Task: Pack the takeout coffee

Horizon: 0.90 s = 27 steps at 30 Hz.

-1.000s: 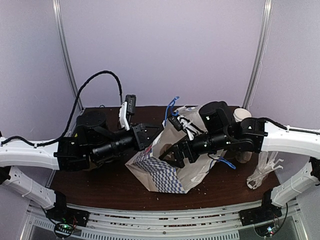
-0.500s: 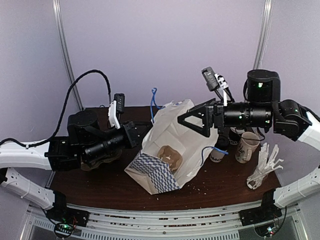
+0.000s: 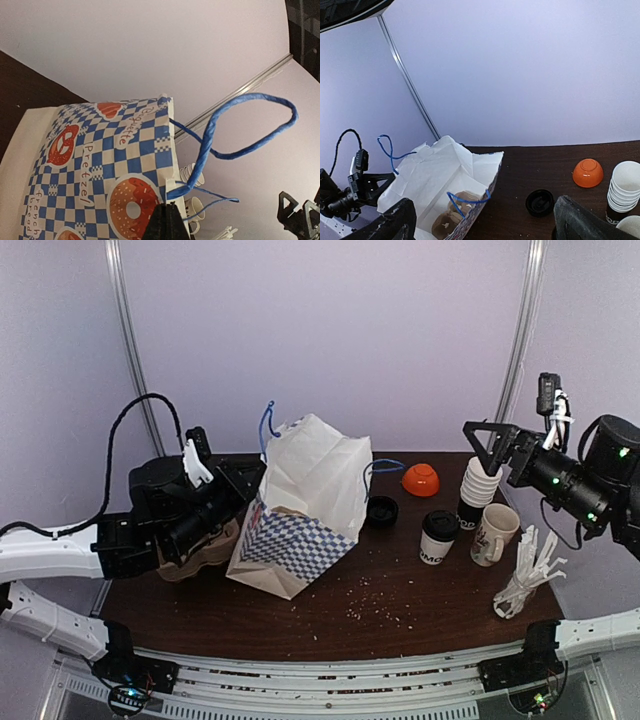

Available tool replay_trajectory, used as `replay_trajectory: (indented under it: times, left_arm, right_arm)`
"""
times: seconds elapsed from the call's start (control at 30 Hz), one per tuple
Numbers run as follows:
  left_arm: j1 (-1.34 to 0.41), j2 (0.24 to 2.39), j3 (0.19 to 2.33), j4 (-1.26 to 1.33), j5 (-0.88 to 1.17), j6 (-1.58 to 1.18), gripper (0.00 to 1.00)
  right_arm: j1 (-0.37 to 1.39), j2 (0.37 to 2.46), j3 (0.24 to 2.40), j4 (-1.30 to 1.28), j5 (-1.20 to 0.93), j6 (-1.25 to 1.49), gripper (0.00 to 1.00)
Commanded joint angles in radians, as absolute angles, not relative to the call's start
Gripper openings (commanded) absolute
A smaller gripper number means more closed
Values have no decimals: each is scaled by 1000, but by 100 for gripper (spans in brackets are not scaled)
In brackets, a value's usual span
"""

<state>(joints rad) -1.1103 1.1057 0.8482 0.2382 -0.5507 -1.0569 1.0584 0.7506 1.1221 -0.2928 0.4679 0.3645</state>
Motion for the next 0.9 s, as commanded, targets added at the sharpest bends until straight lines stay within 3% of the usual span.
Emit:
replay_trajectory:
  times: [0.0,0.6,0.83,0.87]
  left_arm:
    - [-1075,1121,802,332,-603,-1279,0]
    - [-1058,1172,803,386,-576,-1519,0]
    - [-1058,1065,760,206,-589,-1559,0]
    - [-1058,1046,760,169,-592,-1556,4]
  right_arm:
    - [1056,752,1047,-286,589,404,99]
    - [1057,780,1023,-271,574,405,98]
    - [1055,793,998,-277,570,415,98]
    - [1055,796,994,-277,567,417,98]
